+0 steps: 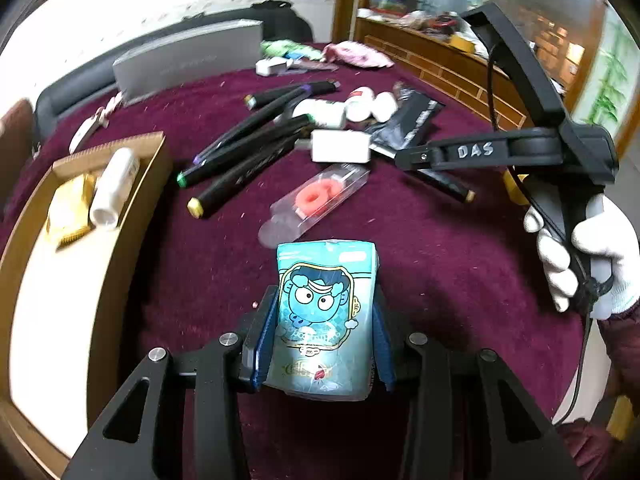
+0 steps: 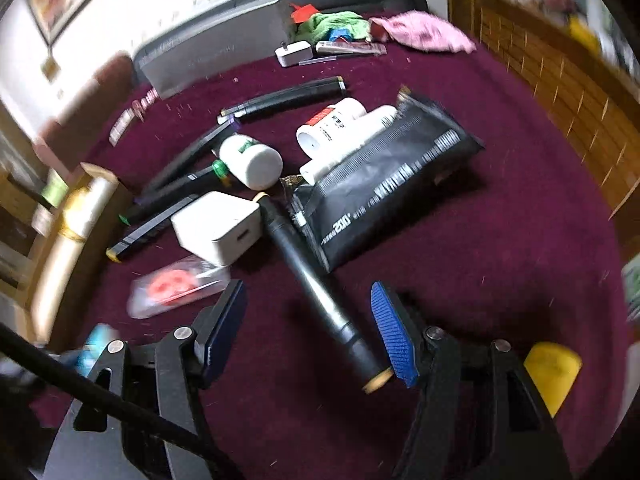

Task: Organize objects
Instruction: 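Grasp a black marker with the right gripper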

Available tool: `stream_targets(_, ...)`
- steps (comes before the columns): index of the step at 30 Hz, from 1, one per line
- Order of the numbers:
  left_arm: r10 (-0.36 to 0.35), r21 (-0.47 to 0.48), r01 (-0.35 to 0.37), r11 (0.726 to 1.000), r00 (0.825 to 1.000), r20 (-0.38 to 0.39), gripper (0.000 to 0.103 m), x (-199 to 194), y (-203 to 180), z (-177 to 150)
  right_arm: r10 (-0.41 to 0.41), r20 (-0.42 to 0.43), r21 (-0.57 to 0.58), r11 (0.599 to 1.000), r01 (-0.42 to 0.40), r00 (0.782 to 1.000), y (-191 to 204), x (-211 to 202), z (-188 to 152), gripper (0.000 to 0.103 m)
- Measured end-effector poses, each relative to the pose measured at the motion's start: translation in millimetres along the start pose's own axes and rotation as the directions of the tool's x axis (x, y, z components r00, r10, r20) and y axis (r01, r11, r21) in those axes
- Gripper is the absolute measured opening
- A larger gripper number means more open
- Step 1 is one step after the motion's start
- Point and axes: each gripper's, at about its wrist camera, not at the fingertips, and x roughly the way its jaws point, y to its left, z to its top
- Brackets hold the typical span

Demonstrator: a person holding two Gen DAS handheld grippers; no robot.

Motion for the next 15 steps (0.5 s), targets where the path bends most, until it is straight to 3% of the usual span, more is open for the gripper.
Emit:
stream_targets(3, 0.045, -0.012, -0.045, 0.999, 0.998, -0.034, 0.039, 13.5, -0.3, -0.4, -0.108, 0.005, -0.09, 0.99, 0.108, 0.994, 16.0, 13.3, 2.9, 0.062)
stream_targets(6, 0.093, 0.011, -0.092, 0.996, 0.995, -0.045, 0.044, 21.5, -8.8, 1.3, -0.174, -0.008, -0.144, 0.975, 0.171, 0.985, 26.7, 25.8, 1.5, 0.049)
stream_targets(8, 0.121, 0.017, -0.121, 0.993, 0.992, -0.028, 0.047, 25.2, -15.3, -0.1, -0.177, 0.005, -0.145, 0.974, 0.176, 0.984, 28.6, 25.4, -0.1, 0.039)
stream_targets(12, 0.107, -0.012, -0.107, 0.994, 0.994, -0.035, 0.047, 25.2, -14.1, 1.0, -0.153, -0.007, -0.133, 0.98, 0.151, 0.988, 30.0, 23.1, -4.8, 0.028)
stream_targets(15, 0.082, -0.032, -0.084, 0.996, 0.996, -0.039, 0.041, 21.4, -14.0, 0.7, -0.139, -0.025, -0.138, 0.981, 0.135, 0.99, 32.1, 19.1, -9.3, 0.014)
